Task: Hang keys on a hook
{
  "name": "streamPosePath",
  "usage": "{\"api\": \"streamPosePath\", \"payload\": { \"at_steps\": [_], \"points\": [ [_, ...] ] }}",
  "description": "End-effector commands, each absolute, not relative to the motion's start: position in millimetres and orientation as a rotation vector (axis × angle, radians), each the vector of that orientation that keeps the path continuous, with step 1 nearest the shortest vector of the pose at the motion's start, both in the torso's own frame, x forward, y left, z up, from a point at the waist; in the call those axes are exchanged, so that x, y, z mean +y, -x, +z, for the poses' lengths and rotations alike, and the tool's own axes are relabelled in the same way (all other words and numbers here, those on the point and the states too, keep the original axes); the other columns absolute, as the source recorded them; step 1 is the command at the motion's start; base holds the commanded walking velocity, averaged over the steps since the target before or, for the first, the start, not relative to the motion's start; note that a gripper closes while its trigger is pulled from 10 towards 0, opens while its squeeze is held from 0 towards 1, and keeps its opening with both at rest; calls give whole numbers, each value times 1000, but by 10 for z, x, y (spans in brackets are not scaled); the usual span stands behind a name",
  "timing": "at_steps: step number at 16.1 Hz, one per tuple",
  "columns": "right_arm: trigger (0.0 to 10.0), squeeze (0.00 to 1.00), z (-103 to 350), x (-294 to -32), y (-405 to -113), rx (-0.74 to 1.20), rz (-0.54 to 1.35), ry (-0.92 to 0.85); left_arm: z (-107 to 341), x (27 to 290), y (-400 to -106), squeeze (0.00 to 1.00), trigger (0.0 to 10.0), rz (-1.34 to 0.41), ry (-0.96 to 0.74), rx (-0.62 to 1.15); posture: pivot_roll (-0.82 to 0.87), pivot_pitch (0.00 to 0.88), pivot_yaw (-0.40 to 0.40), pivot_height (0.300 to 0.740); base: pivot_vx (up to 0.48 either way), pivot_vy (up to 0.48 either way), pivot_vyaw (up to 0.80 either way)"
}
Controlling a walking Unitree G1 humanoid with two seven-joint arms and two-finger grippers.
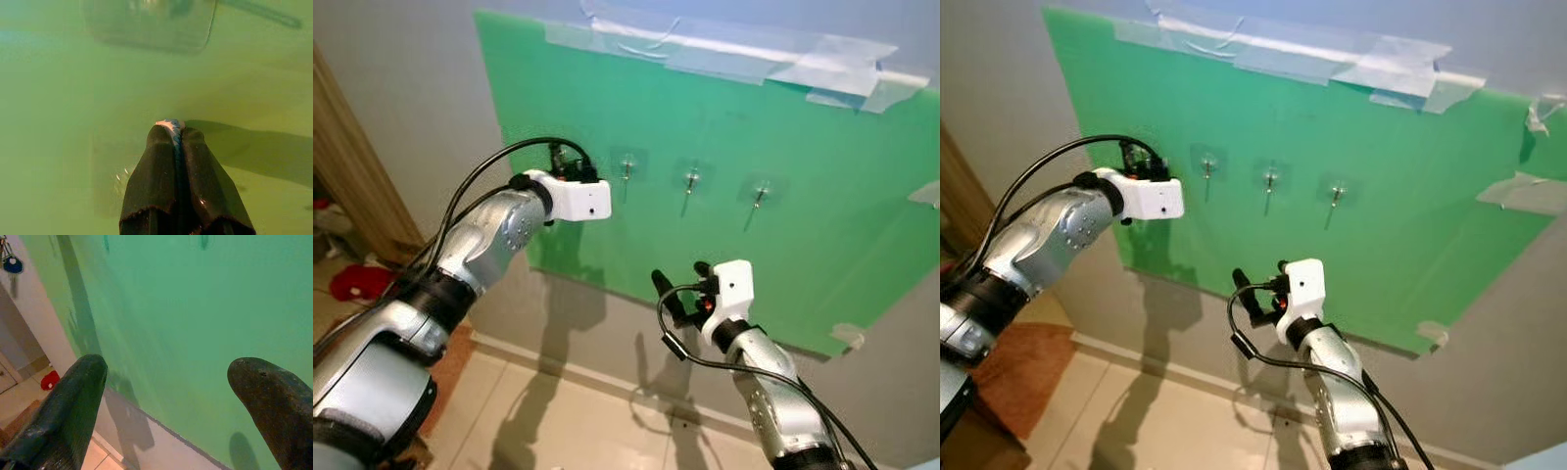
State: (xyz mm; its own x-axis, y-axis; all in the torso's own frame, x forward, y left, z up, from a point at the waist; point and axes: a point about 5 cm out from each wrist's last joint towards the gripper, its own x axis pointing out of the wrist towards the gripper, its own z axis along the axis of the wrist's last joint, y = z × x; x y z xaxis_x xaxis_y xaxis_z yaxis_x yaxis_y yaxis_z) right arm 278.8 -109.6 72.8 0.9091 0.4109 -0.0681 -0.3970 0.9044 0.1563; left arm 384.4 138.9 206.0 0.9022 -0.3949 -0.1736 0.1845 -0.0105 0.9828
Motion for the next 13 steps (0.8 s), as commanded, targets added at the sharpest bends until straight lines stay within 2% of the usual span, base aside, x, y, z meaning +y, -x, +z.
{"api": "streamPosePath", "payload": {
  "at_steps": [1, 6, 10, 13],
  "points": [
    [10000, 0, 745, -1139, -2769, 96, 397, -129, 2138, 1311, -3868, 0, 0, -486, -1562, -232, -58, 0, 34, 740, 0, 0, 0],
    [10000, 0, 749, -1168, -2721, 96, 371, -128, 2131, 1290, -3910, 0, 0, -525, -1597, -278, -81, 0, 46, 740, 0, 0, 0],
    [10000, 0, 746, -1163, -2708, 107, 380, -125, 1967, 1356, -3904, 0, 0, -604, -1504, -202, -73, 0, 32, 740, 0, 0, 0],
    [10000, 0, 744, -1158, -2704, 116, 392, -120, 1858, 1399, -3881, 0, 0, -669, -1522, -152, -68, 0, 20, 740, 0, 0, 0]
  ]
}}
